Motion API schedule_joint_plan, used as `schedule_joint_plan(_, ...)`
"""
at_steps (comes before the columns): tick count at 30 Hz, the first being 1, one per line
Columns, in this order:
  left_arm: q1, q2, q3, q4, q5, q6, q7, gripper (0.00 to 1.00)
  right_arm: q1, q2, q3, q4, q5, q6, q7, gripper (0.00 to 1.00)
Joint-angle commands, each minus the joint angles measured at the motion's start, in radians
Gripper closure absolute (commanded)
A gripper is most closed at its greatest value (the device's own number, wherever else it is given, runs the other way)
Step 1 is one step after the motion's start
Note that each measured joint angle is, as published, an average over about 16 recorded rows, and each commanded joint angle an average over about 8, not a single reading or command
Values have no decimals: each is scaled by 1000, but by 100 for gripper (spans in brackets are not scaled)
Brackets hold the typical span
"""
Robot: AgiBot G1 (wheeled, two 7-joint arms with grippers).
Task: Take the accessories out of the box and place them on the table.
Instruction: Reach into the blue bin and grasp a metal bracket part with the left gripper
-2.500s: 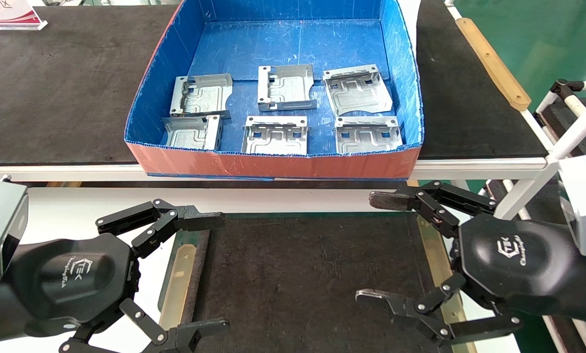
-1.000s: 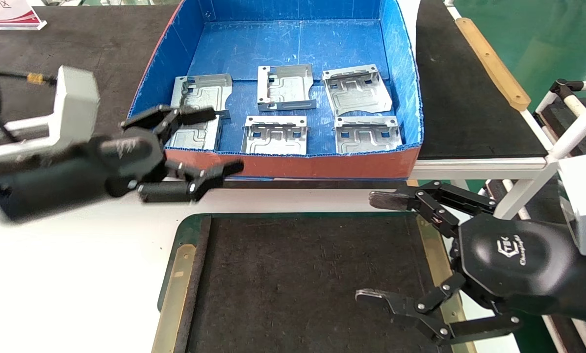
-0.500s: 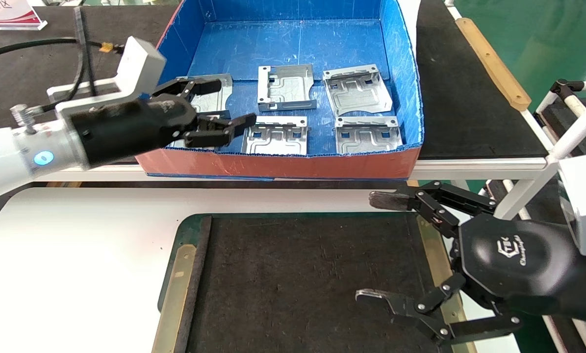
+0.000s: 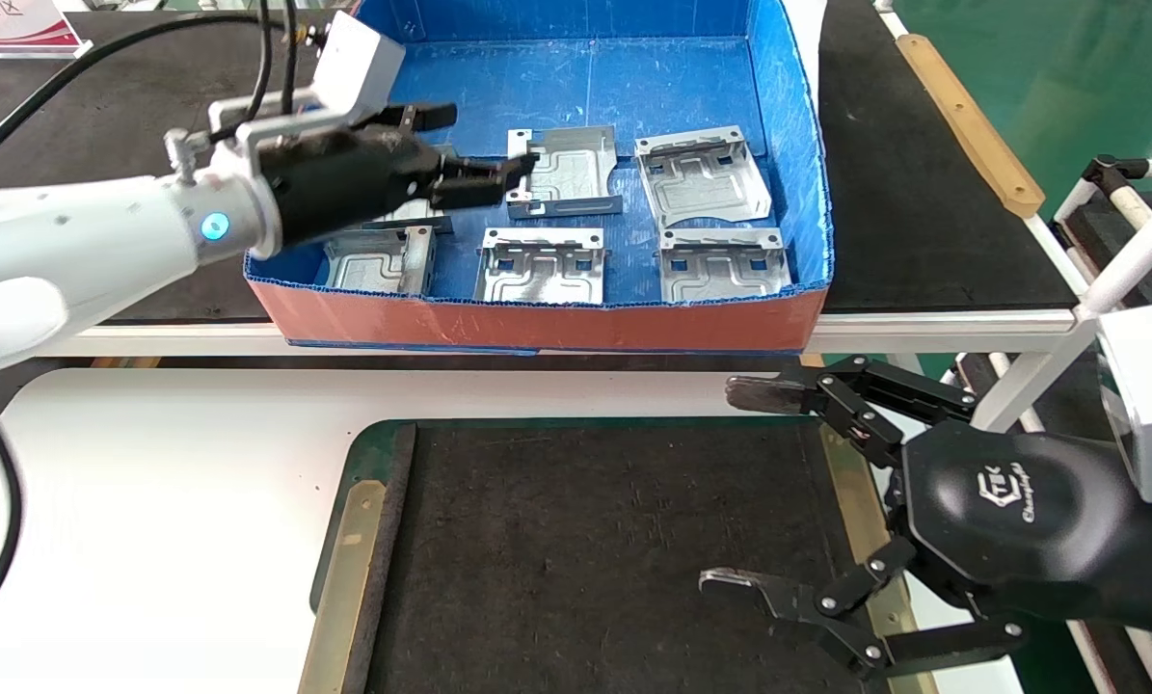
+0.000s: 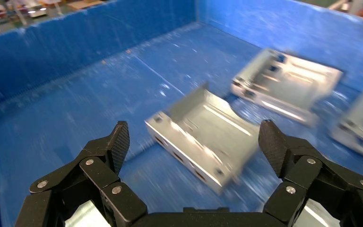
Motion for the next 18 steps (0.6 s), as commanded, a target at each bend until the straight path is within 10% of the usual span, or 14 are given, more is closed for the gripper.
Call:
schedule_joint_plan(1, -25, 29, 7, 40, 17, -32, 1, 0, 0, 0, 0, 0, 0, 0, 0, 0)
schedule_joint_plan(18, -105, 183, 51, 247, 82, -190, 17, 0, 0, 0, 0, 0, 0, 0, 0, 0)
